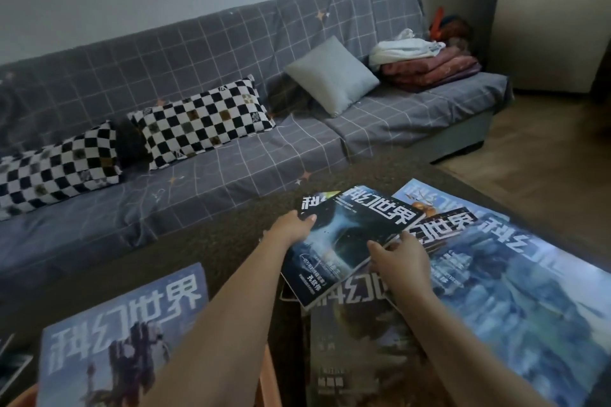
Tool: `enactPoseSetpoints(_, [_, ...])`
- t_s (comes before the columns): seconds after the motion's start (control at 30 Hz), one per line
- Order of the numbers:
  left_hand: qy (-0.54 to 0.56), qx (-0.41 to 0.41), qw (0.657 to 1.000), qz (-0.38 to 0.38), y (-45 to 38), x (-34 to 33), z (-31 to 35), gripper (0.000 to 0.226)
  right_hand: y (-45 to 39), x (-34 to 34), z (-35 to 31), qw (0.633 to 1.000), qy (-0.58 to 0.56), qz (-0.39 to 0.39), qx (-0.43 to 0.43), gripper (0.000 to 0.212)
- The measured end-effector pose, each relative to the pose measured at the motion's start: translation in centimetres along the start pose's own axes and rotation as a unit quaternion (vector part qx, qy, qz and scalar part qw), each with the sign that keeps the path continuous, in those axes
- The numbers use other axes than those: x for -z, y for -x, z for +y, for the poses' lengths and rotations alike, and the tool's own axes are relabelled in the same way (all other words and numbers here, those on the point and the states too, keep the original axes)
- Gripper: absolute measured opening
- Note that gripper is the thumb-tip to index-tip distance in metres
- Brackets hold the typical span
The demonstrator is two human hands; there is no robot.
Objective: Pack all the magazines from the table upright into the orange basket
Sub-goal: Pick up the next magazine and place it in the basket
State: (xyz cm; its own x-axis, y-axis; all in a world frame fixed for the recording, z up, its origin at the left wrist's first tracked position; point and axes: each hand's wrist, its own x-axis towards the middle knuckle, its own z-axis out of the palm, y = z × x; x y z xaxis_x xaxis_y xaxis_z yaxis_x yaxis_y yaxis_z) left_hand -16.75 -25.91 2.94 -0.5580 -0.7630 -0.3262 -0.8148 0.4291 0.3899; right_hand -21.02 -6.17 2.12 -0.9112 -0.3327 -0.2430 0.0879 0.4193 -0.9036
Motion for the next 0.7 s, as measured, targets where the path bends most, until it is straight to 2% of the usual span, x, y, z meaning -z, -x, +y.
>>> enactPoseSetpoints(0.13, [-0.032,0.023,0.997,0.071,-1.2,-0.6,-0.4,0.067,-0.8,-0.3,0.6,0.999,-0.026,0.000,0.026,0.042])
enactPoseSetpoints(0.23, [0.038,0.004,0.995,0.090,-0.8,0.2,-0.4,0.040,-1.1,-0.5,0.9,0.997,-0.072,0.002,0.018,0.043])
enactPoseSetpoints(0.33, [0.100,-0.009,0.989,0.108,0.9,1.6,-0.3,0.036,-0.6,-0.3,0.6,0.990,-0.139,0.014,-0.004,0.036])
enactPoseSetpoints(0.43, [0.178,-0.043,0.976,0.120,3.6,3.4,0.0,0.028,0.1,0.8,-0.4,0.965,-0.255,-0.010,-0.066,0.055])
enactPoseSetpoints(0.53, [0.281,-0.076,0.949,0.121,6.8,5.5,0.0,0.025,0.8,2.8,-1.2,0.955,-0.291,-0.029,-0.057,0.055])
enactPoseSetpoints(0.7, [0.439,-0.103,0.883,0.132,13.3,8.4,-0.2,0.024,4.0,6.0,-4.1,0.951,-0.303,-0.027,0.061,0.030])
